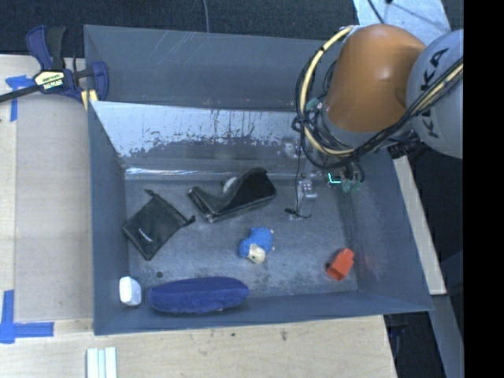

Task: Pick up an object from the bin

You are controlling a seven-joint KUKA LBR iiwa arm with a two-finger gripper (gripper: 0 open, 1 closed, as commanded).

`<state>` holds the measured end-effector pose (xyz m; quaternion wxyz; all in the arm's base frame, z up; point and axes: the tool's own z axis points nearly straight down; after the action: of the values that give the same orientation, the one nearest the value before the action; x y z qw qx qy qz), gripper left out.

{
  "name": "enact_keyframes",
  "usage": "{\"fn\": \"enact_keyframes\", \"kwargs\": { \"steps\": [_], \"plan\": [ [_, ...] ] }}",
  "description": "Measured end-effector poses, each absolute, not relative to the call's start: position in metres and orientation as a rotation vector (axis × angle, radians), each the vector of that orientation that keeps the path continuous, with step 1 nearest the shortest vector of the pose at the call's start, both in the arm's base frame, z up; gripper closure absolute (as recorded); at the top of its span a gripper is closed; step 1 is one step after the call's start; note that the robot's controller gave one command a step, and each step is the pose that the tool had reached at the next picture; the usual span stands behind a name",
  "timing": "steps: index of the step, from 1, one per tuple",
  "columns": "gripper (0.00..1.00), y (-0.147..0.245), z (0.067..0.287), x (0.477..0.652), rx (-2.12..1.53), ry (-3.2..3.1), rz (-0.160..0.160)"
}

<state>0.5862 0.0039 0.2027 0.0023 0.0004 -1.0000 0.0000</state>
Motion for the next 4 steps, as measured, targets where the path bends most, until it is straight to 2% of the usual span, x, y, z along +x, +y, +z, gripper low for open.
{"fn": "enact_keyframes", "kwargs": {
  "steps": [1, 2, 3, 4],
  "plan": [
    [0.00, 0.020, 0.108, 0.571, -0.274, -3.129, 0.000],
    [0.00, 0.000, 0.100, 0.551, -0.721, -3.059, 0.001],
    [0.00, 0.029, 0.111, 0.494, -1.023, -2.968, -0.001],
    [0.00, -0.019, 0.069, 0.560, -0.854, -3.029, 0.003]
  ]
}}
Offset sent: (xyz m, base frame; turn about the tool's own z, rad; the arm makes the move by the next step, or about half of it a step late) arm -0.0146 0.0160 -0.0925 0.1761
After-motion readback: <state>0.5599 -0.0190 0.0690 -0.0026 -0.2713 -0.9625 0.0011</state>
